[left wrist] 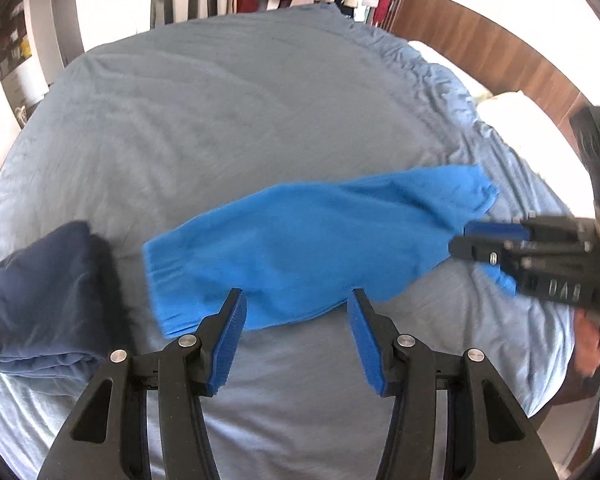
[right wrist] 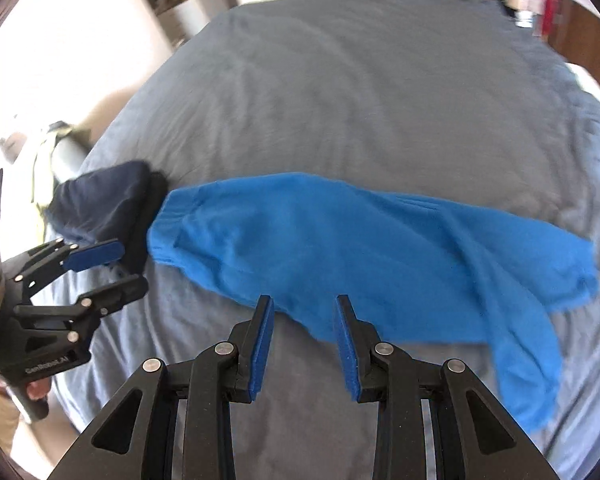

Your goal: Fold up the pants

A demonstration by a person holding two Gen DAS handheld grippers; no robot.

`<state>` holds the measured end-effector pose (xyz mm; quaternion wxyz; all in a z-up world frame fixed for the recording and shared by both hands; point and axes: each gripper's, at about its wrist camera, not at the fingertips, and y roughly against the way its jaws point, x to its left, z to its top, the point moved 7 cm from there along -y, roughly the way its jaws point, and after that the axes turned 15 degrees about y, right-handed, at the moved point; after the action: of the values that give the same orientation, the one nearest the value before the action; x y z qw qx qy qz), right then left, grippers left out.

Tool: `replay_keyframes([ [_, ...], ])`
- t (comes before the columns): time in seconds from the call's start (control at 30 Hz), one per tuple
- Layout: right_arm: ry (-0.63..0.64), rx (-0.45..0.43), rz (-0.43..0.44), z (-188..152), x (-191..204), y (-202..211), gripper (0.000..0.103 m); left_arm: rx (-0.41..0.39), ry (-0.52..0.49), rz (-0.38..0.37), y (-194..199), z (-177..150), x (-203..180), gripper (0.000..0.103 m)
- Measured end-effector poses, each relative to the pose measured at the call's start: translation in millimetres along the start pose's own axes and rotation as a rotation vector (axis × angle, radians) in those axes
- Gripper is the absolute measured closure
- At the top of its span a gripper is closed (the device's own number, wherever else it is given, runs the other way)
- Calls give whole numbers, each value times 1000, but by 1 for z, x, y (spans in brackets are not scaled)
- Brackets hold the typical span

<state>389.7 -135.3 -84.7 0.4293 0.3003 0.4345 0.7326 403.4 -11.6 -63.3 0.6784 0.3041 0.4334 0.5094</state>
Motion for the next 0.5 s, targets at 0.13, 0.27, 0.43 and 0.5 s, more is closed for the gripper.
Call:
replay_keyframes([
  [0.13,-50,-53,-36,-25,-25,26,71,-33,-50,-14,-6,-1,-56,52],
  [0.27,-72,-93,-46,-55,-54,40,71,-52,-59,6,-7,-6,-101,52],
  [0.43,-60,-134,45,-87,-92,50,71,-97,74,90,0,-22,-132,52],
  [0.5,-35,-134,46,-95,-106,53,71,-109,81,138,-5,-26,-145,52],
])
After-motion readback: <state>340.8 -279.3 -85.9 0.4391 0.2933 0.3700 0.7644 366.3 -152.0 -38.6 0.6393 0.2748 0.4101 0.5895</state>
